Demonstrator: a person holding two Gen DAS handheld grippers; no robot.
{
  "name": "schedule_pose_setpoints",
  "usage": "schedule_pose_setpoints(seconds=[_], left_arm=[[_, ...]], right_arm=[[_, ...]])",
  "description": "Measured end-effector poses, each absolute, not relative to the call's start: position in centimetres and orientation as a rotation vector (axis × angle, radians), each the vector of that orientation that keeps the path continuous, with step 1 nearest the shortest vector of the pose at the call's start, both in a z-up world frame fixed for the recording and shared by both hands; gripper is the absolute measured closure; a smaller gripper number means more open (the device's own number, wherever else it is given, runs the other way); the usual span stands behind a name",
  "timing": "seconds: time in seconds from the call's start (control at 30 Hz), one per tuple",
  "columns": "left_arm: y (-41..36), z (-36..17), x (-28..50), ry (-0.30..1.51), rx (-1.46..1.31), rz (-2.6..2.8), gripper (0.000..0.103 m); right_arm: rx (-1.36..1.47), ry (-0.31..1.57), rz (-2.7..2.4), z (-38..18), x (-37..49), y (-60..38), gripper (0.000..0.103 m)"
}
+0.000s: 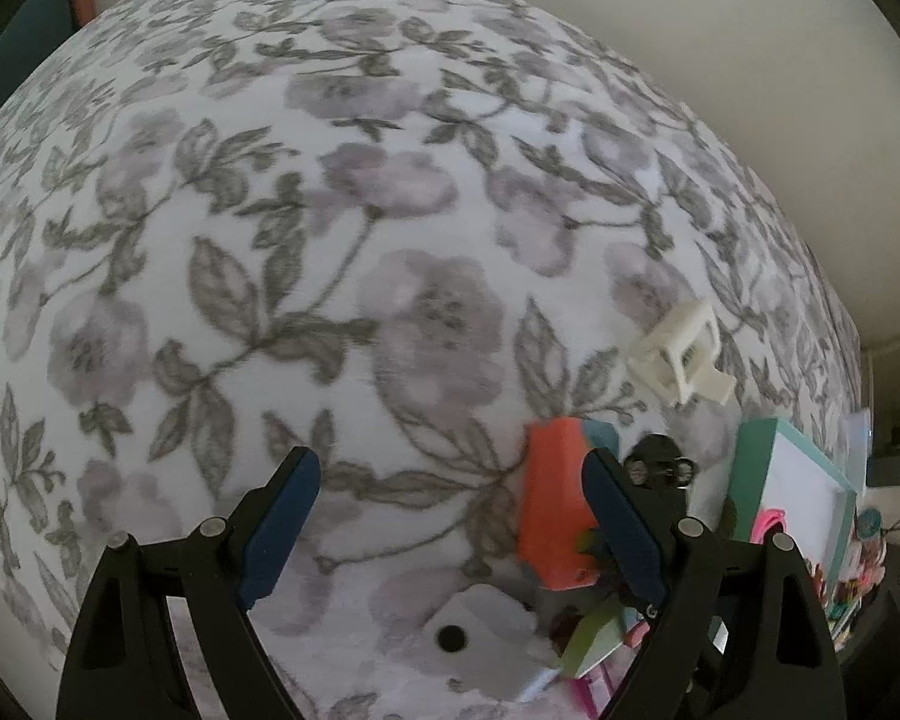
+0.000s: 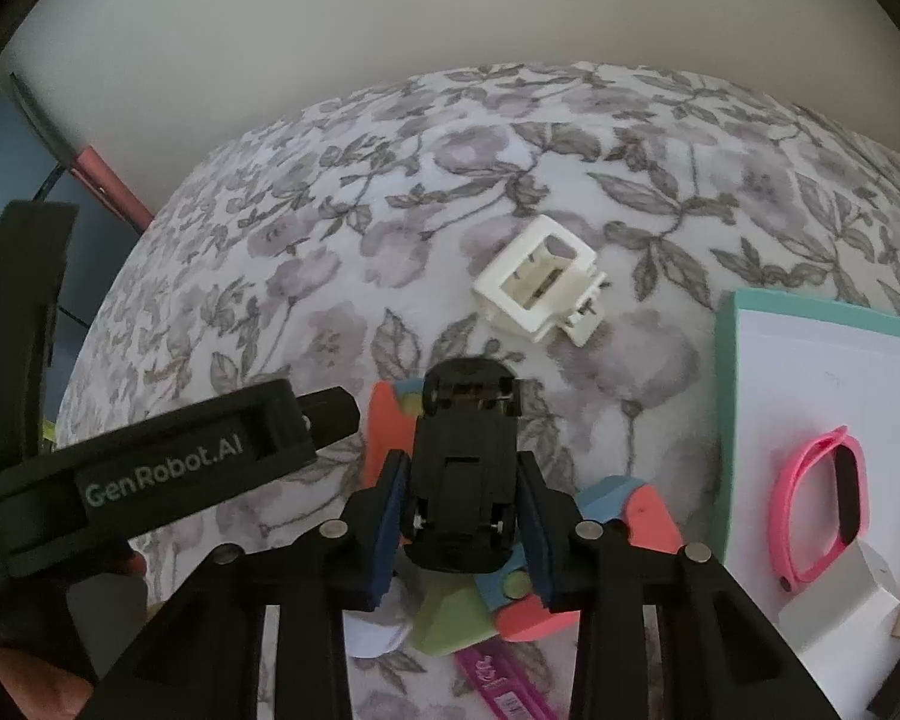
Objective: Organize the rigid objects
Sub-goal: 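Grasp the black toy car with the right gripper while the left grasps the coral-and-teal case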
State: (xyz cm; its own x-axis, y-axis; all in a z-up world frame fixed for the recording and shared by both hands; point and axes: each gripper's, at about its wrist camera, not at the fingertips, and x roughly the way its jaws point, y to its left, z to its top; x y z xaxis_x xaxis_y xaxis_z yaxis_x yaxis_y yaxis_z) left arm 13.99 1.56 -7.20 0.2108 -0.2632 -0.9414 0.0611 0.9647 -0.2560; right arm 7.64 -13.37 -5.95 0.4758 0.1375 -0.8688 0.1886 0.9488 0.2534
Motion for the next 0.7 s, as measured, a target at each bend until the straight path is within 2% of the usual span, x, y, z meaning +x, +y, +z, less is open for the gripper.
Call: schedule_pose_setpoints(seconds=[0.5, 0.63, 0.7], left_arm=[[-3.0, -8.3, 12.9, 1.351, -0.034, -0.297, 0.014], [-4.1, -8.8, 13.1, 1.344, 0.012, -0.299, 0.021], [-4.4, -8.9, 13.1, 1.337, 0.028, -0.295, 0.021]], right_arm=[[0.345, 1.089, -0.084, -5.9, 6.2, -16.0, 0.067], [0.350, 1.084, -0.074, -5.7, 5.8, -16.3, 0.067], [0.329, 1.086, -0.073, -5.6, 5.8, -16.2, 0.067]])
